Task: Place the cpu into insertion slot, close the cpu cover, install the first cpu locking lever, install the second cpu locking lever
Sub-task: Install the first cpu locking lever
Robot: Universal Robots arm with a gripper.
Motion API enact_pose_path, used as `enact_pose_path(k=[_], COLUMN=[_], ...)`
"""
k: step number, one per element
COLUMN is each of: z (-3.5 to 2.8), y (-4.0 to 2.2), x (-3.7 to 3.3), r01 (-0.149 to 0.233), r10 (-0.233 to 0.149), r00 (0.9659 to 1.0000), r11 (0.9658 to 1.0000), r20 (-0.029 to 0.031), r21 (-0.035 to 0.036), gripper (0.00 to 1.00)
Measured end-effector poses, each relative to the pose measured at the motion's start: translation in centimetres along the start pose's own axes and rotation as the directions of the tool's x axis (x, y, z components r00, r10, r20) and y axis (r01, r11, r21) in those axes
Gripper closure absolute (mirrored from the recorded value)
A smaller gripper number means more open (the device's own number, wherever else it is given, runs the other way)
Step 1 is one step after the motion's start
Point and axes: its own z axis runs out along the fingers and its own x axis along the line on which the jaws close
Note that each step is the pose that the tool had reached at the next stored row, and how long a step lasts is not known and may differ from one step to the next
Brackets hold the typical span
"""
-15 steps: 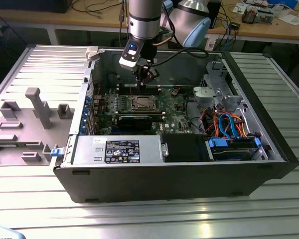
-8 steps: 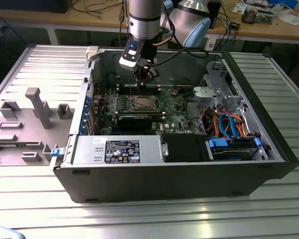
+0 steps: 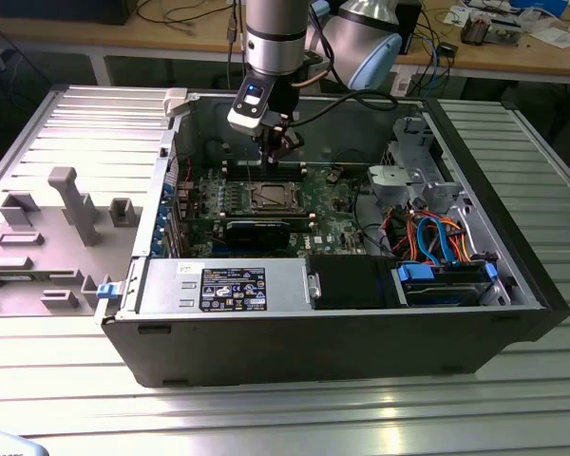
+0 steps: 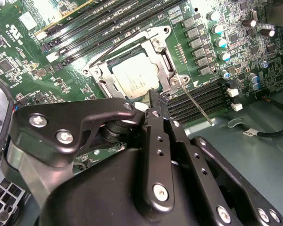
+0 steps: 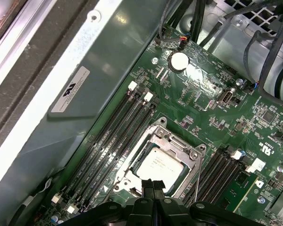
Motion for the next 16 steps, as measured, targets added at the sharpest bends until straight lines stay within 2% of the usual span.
enact_pose_path(k=[16], z=[0.00], y=[0.00], x=[0.00], r01=[0.008], r10=[-0.008], r00=[1.0000], r11=[1.0000], r20=[0.0000], r21=[-0.0001], gripper=[0.89])
